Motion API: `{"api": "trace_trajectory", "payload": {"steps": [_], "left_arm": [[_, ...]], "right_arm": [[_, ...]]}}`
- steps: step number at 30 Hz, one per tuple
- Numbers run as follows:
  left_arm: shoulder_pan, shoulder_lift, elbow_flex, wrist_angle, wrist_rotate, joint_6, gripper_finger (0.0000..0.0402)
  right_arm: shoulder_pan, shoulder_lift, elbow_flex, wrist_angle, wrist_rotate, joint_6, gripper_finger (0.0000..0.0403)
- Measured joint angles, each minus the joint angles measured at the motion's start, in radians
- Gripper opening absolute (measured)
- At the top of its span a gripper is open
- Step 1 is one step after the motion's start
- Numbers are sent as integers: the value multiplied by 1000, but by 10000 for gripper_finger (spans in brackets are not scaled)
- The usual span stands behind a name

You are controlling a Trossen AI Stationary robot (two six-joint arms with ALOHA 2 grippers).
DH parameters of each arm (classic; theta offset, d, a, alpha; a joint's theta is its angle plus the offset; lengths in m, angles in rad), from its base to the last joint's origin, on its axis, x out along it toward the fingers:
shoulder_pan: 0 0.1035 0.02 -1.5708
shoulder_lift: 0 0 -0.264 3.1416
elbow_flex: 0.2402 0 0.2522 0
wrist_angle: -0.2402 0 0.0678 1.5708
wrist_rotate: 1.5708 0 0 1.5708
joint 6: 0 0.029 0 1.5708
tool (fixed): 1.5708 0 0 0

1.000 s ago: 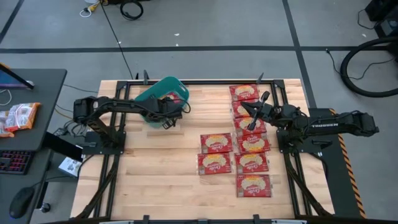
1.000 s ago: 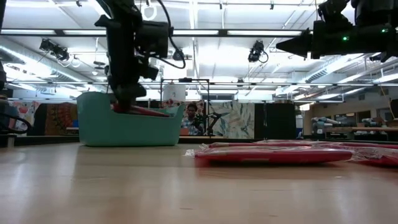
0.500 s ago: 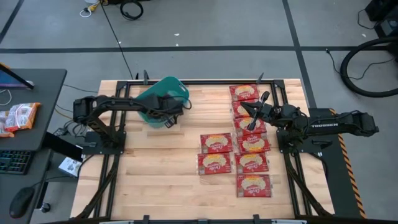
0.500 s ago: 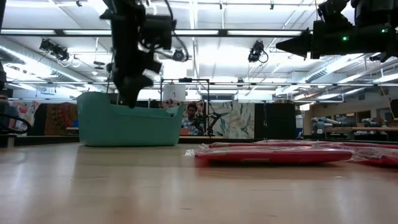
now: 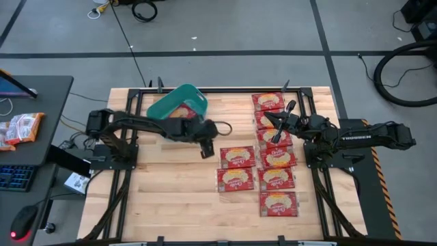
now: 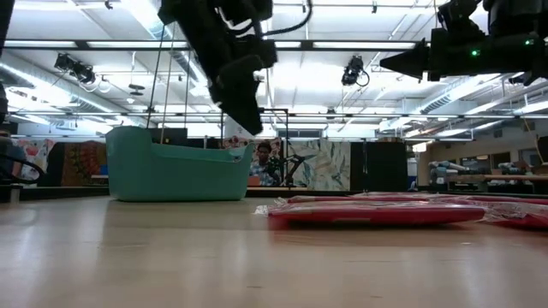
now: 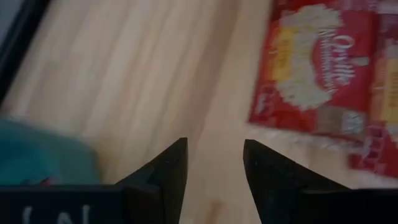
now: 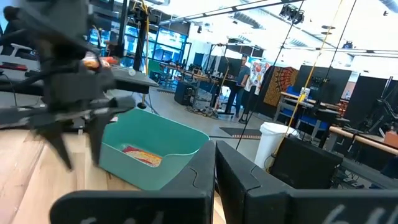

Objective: Sort popcorn bags into baskets
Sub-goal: Put the popcorn bag into the bin

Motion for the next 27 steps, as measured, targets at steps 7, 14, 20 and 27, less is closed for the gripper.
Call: {"api": "trace_trajectory", "payload": {"steps": [7, 14, 20, 27], "left_arm": [[-30, 118, 14, 111, 118, -60, 160], [-79, 292, 195, 28, 129, -2, 160], [-117, 412, 337, 43, 129, 88, 160], [-149, 518, 477, 21, 116, 171, 160]], "right_arm": [[0, 18, 1, 24, 1, 0, 20], [0, 38, 1, 43, 1, 0, 20], [0, 44, 1, 40, 5, -1, 20], [0, 44, 1, 46, 28, -8, 20]]}}
